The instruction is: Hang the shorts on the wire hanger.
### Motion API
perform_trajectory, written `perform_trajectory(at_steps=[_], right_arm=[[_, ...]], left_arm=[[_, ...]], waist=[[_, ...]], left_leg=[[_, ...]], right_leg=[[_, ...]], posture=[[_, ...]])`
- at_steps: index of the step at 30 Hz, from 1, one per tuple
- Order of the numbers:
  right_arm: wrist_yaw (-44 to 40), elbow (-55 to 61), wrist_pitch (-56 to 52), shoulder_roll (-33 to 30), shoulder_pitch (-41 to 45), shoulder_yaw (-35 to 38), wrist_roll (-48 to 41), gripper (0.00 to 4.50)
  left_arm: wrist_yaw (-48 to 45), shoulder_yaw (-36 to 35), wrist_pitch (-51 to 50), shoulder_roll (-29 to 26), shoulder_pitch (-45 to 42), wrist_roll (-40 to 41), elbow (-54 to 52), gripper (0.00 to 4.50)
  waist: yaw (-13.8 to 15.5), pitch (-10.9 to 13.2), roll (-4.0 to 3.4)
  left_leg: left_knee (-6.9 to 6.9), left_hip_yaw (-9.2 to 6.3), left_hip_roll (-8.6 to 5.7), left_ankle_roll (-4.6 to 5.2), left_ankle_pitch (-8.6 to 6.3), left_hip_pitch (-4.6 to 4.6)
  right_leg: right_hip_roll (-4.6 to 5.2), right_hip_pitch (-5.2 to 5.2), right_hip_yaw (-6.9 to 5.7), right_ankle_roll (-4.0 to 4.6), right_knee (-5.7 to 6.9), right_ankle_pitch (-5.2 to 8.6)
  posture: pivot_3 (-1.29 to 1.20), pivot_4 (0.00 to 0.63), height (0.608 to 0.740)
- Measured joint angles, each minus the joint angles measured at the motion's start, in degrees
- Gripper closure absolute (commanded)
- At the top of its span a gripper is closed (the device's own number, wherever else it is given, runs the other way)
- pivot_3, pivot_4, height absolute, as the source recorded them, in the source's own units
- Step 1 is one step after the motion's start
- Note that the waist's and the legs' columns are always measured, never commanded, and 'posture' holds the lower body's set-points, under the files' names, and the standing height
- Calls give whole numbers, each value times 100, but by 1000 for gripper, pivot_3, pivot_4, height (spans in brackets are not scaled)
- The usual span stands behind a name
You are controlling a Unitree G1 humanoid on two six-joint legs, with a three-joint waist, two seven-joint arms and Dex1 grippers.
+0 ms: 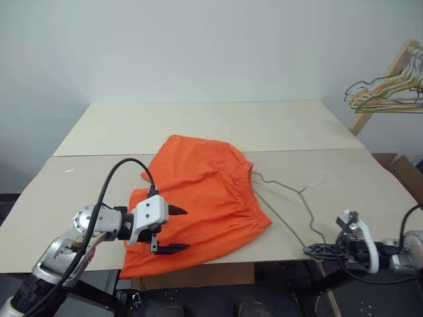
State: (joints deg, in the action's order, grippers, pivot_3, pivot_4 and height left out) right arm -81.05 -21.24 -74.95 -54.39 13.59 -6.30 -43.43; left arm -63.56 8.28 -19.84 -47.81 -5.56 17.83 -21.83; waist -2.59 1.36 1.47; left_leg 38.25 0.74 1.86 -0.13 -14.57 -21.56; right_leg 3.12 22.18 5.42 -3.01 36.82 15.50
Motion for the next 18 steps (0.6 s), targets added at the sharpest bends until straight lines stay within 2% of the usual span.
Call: perform_trajectory(at_steps=[7, 12, 18], right_arm=[[-174, -1366, 412, 426, 1196, -511, 768, 4500], [-571, -2080, 711, 554, 1720, -812, 1187, 4500], [-781, -1778, 854, 326, 1887, -1671, 989, 4500]], left_arm=[[68, 2, -5, -3, 63, -57, -10, 23], [171, -14, -11, -6, 189, -75, -64, 23], [246, -14, -11, -5, 238, -98, -125, 23]], waist=[[10, -2, 14], [53, -3, 15], [83, -2, 12]], left_leg=[[2, 2, 0, 0, 0, 2], [5, 3, -2, 0, 0, 2], [4, 4, 0, 0, 0, 4]], right_leg=[[0, -5, 2, 5, -1, -6], [2, -6, 2, 5, 0, -7], [1, -1, 4, 6, 6, -8]], posture=[[42, 0, 740], [52, 0, 740], [58, 0, 740]])
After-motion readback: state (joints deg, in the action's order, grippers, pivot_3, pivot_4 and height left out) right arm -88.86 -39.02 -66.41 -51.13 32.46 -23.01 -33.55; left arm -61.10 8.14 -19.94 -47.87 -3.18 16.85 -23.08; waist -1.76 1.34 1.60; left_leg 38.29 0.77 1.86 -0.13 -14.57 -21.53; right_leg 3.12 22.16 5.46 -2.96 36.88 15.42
